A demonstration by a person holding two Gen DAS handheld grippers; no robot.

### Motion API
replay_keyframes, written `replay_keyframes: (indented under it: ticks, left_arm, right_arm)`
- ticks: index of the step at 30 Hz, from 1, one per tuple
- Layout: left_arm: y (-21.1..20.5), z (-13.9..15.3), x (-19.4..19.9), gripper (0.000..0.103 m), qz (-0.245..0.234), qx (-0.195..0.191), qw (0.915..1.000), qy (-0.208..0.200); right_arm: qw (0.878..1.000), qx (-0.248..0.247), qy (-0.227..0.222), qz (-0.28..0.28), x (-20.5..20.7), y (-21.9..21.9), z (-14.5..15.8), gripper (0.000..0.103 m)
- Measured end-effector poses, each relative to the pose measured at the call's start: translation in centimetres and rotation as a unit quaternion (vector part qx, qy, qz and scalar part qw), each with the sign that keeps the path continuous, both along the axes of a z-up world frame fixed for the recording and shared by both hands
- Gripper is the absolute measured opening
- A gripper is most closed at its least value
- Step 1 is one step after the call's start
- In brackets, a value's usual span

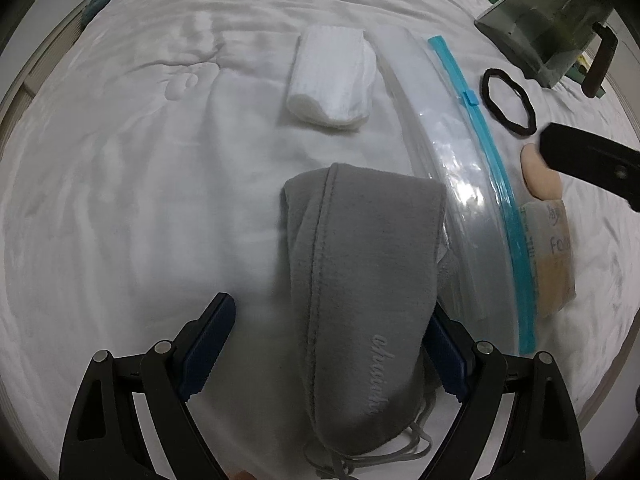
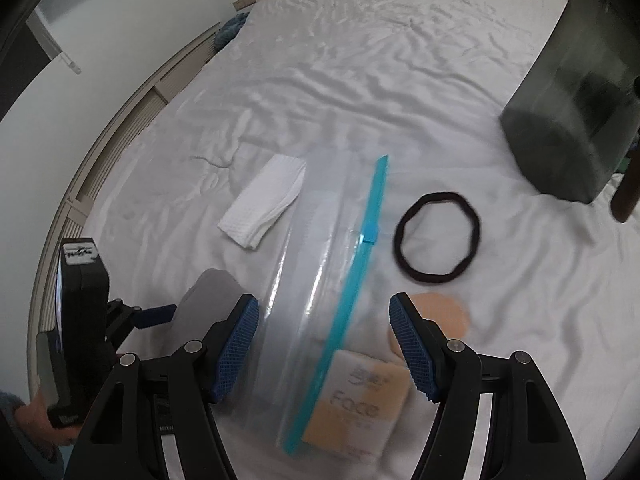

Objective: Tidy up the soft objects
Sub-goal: 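Grasp the clear zip bag edge with the right tool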

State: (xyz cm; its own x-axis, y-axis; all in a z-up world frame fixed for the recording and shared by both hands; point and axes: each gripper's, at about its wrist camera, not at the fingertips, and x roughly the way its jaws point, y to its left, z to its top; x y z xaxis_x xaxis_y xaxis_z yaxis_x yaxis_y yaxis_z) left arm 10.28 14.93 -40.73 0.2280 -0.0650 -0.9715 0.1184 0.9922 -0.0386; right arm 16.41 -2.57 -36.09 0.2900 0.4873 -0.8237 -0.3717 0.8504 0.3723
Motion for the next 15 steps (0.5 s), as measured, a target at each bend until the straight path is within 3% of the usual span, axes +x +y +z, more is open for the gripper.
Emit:
replay_keyframes:
  ticks: [15]
  left_arm:
    - [2.3, -1.0, -1.1, 0.087, -0.020, -0.025, 0.9994, -0.012]
  right_arm:
    - [0.998, -0.029, 0.049, -0.023, 2.8, 4.4, -3.9, 0.068]
